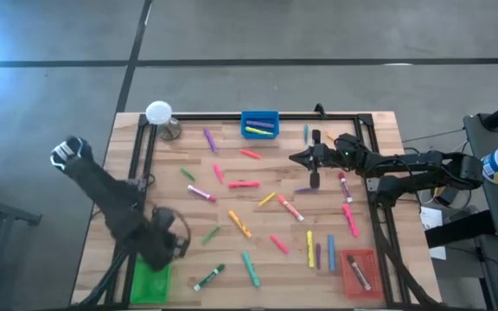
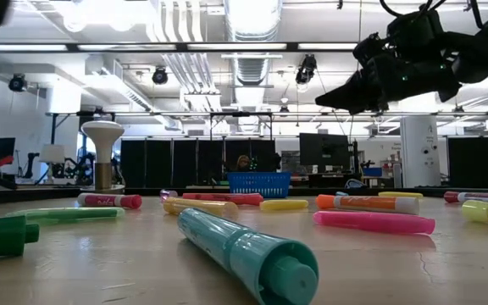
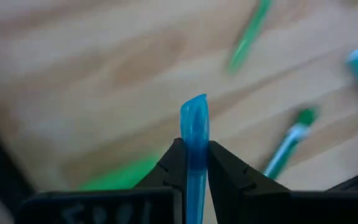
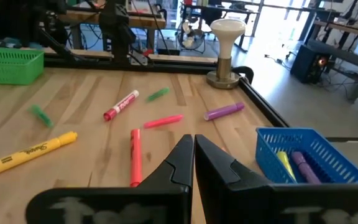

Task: Pick & Place Markers
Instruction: Put the left blue pen into the green bin

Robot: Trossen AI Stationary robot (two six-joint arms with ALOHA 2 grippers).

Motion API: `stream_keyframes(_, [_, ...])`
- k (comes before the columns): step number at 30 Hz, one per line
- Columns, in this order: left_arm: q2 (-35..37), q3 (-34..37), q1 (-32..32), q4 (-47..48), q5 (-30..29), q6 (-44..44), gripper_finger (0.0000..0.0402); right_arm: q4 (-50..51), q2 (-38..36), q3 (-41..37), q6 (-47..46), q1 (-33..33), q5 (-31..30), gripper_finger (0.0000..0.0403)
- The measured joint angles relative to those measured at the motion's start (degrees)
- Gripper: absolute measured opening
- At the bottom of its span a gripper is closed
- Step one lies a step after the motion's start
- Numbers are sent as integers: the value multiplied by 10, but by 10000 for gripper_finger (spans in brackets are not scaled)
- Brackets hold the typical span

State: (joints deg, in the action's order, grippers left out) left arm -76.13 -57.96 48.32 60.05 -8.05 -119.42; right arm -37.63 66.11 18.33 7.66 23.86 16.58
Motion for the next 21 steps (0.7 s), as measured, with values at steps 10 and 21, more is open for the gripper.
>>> stream_keyframes(10, [-91, -11, 89, -71, 106, -111, 37, -15, 0, -26, -13, 0, 0, 8])
stream_keyframes(21, [-138, -18, 91, -77, 181, -108, 62, -27, 0, -38, -17, 0, 0, 8])
